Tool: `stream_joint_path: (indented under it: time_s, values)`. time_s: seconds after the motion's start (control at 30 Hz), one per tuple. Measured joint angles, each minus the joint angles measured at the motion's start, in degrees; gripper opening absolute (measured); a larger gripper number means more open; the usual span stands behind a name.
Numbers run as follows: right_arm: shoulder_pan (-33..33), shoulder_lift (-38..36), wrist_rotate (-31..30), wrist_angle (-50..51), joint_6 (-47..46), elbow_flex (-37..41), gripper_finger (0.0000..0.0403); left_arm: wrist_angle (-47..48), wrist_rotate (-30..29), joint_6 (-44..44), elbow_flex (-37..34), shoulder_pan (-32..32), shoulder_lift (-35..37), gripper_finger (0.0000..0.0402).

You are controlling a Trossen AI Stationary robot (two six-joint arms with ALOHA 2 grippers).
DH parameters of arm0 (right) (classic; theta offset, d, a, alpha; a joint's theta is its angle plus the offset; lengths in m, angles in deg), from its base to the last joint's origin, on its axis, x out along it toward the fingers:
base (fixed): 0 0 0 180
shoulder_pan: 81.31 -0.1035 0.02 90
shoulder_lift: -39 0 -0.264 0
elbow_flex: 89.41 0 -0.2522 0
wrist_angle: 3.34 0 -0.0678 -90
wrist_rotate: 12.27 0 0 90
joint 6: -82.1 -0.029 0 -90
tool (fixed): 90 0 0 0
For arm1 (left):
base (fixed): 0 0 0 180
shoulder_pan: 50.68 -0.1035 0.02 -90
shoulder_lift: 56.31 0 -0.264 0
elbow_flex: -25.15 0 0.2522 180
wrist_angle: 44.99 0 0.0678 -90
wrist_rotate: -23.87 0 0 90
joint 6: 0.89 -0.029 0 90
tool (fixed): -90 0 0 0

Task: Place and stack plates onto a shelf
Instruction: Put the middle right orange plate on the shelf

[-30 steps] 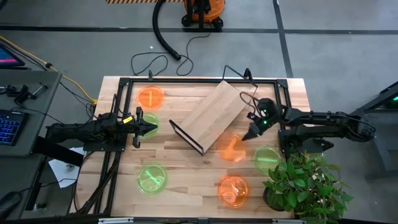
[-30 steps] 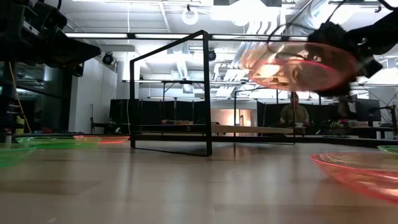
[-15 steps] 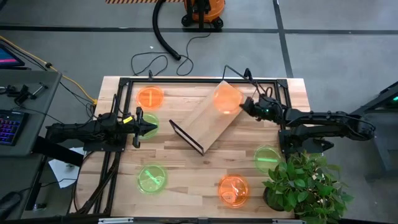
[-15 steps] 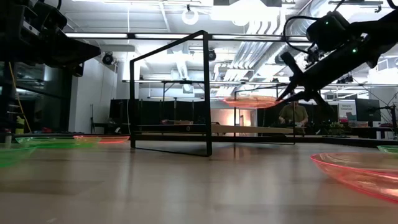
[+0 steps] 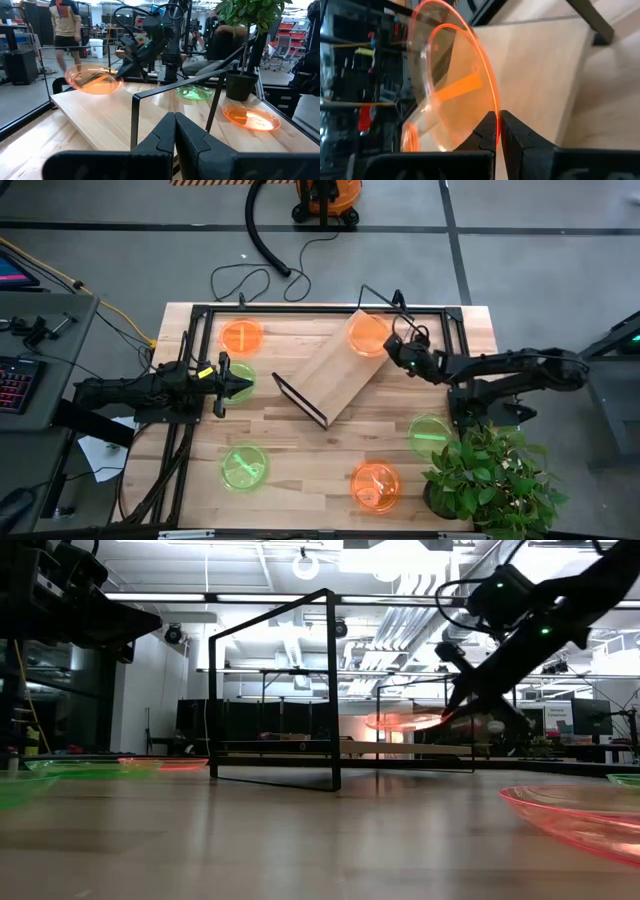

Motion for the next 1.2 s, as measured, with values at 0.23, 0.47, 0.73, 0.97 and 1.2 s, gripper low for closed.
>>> stream_joint_path:
  time_s: [0.23,0.47,0.73,0.97,1.2]
  values:
    - [0.58,5.29,0.14,2.54,0.31,-4.05,0.0000,0.00,0.02,0.02,0.00,0.00,-0.02,0.0001]
    - [0.53,7.19,0.80,2.67,0.32,-4.91,0.0000,0.00,0.00,0.00,0.01,-0.02,-0.01,0.0001]
    - [0.53,7.25,1.12,3.93,0.41,-4.91,0.0000,-0.01,0.01,0.00,0.01,-0.02,-0.01,0.0001]
    - [0.53,6.19,0.72,4.02,3.31,-4.91,0.0001,-0.01,0.00,0.00,0.00,-0.01,-0.02,0.0001]
    - [0.53,5.90,0.97,4.26,4.37,-4.91,0.0001,-0.02,0.00,0.00,0.01,-0.02,-0.02,0.0001]
